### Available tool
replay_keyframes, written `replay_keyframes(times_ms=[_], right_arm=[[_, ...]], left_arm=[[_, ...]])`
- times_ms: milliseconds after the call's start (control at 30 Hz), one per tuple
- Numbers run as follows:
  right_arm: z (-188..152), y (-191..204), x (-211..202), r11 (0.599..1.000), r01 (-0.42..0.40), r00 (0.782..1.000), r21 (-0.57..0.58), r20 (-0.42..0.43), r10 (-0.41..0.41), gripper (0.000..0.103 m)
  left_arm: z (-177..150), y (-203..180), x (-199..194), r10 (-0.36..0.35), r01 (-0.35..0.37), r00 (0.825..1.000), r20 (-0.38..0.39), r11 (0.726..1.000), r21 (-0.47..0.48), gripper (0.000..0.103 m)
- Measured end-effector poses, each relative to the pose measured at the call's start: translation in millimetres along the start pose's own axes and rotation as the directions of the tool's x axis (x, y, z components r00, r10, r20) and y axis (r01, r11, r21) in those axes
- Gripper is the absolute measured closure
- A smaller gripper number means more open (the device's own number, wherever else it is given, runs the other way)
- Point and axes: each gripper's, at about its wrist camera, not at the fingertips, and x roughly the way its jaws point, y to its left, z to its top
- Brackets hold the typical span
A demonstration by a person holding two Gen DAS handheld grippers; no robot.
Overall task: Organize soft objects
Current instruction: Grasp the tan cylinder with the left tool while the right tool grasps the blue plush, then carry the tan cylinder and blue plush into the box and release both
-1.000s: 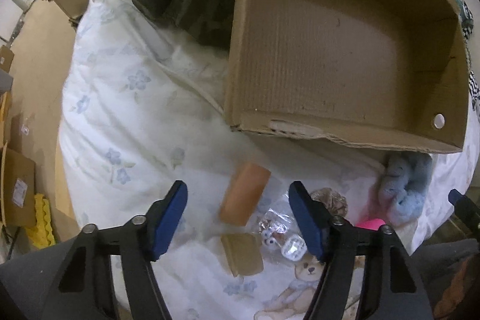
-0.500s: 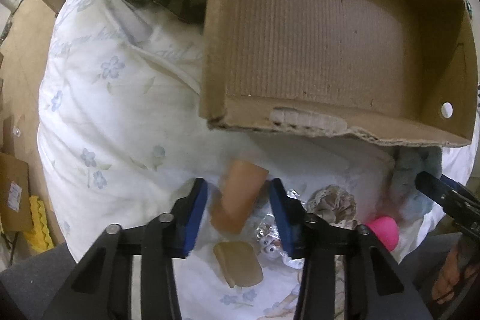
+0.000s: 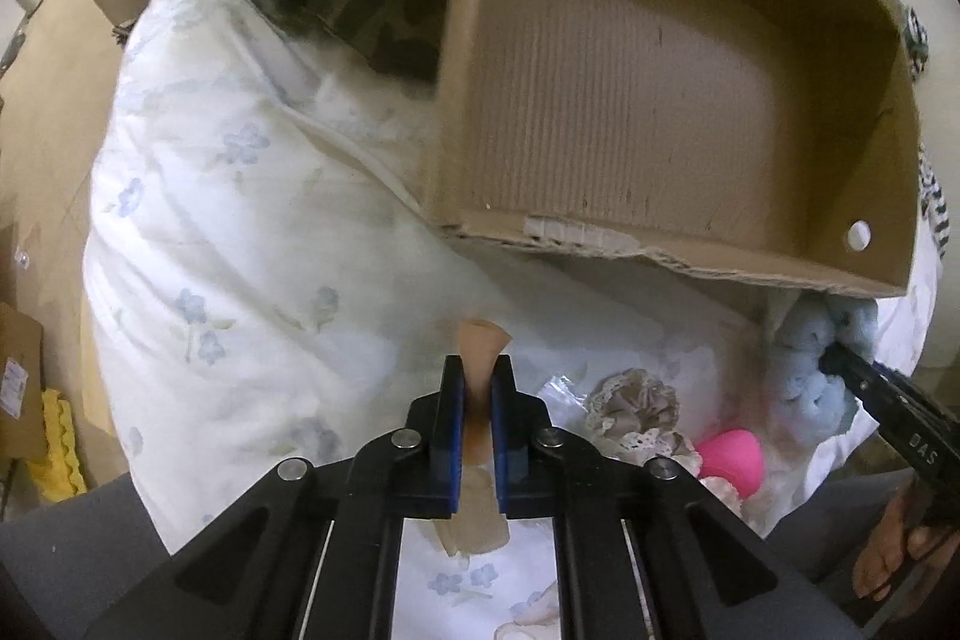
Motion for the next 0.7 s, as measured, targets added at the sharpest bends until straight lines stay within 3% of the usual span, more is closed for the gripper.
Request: replay_keyframes(times_ms=[200, 367, 700], right_arm=[[-10, -3, -25, 0.991, -0.124, 0.991, 0.041, 0.047, 0.122, 0.074], [-20, 5, -44, 0.974, -0.227, 0.973, 0.001, 0.053, 0.226, 0.074], [-29, 12, -70, 0.956, -0.29, 0.951, -0.043, 0.101, 0.293, 0.074]], left_arm=[[-18, 26, -25, -0.034, 0.04, 0.997, 0.07, 0.996, -0.081, 0.096], [-30, 45, -43, -0.034, 0.047, 0.992, 0.121, 0.993, -0.109, 0.096], [-28, 24, -103, -0.055, 0.077, 0.981, 0.187, 0.991, -0.111, 0.096]])
